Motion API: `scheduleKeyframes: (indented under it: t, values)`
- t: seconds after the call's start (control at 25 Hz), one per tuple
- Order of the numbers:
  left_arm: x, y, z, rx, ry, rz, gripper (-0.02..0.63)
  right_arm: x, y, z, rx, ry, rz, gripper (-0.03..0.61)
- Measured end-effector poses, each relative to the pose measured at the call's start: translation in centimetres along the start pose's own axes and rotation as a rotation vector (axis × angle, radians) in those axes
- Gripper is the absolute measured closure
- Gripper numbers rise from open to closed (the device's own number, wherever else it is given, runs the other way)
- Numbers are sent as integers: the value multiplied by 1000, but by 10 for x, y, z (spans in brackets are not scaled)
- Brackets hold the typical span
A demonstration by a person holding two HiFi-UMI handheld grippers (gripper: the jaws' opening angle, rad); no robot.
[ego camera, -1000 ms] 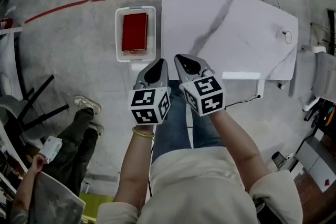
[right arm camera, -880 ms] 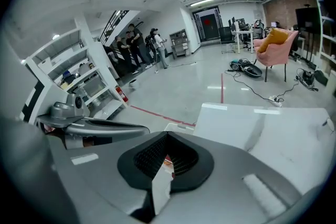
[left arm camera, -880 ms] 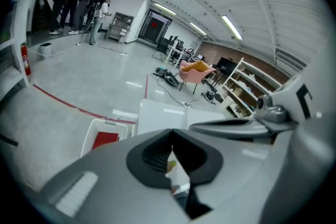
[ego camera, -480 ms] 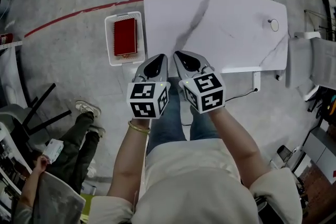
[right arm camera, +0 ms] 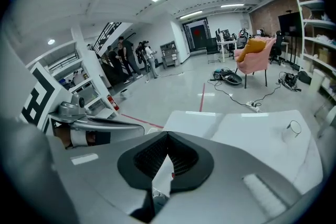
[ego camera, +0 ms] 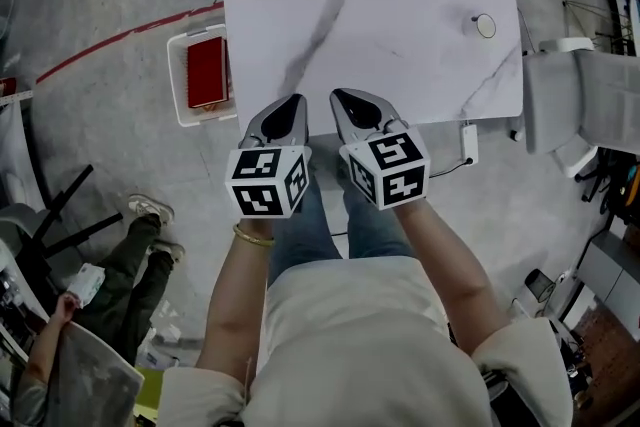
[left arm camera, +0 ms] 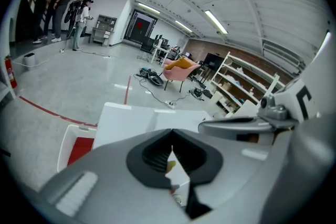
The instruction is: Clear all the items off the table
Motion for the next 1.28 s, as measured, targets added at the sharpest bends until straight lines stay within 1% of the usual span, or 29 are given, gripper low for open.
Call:
scheduleKeyframes:
  t: [0.24, 0.56, 0.92, 1.28]
  values:
    - [-58, -16, -5, 3, -55, -22, 605, -47, 44, -14, -35, -21, -31, 580]
    - [-126, -33, -19, 4, -84, -25, 604, -103, 100, -39, -64, -51, -66, 580]
    - [-191, -59, -29, 3, -102, -23, 604, -163, 146, -64, -83, -76, -93, 580]
    - [-245, -82, -33, 32, -138, -71, 604, -210, 189, -76, -106, -121, -157, 580]
Point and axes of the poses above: the fingertips, and each gripper's own axes: y backward along the fingers, x to its left, z out of its top, the point moved 8 cm from there along y, backward along the fingers, and after that the axes turned 1 degree about -z, right-handed, at the moved point
